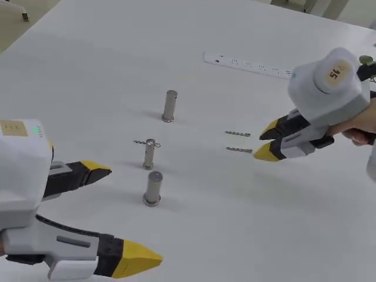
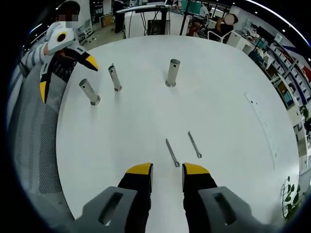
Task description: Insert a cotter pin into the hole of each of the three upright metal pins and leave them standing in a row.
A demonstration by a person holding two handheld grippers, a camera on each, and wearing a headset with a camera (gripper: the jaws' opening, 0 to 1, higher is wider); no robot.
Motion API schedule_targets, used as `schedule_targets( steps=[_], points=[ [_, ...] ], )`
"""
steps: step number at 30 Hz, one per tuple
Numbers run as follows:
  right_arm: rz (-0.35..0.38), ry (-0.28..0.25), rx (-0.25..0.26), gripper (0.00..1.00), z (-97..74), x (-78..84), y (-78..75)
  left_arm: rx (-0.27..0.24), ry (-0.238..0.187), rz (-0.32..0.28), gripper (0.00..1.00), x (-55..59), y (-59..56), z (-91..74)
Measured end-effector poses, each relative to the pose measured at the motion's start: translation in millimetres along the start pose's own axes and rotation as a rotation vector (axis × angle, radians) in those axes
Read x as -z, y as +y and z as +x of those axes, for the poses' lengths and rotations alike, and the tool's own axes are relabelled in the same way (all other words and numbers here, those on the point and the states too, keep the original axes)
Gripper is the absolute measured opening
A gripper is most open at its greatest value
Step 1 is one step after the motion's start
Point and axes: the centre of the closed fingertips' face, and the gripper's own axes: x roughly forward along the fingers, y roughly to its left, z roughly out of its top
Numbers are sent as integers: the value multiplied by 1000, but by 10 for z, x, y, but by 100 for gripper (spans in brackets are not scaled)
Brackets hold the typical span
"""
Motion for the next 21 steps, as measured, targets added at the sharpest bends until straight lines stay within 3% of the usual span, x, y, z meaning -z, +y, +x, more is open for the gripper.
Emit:
schedule_targets(
  steps=[6,12,21],
  points=[
    [-38,55,-37,14,159,41,-24,-2,11,-4,94,29,14,-11],
    [-61,76,-67,13,271,27,-19,2,24,-1,92,58,9,2],
    [-71,116,-79,8,349,83,-111,5,41,-2,92,98,9,14]
  ],
)
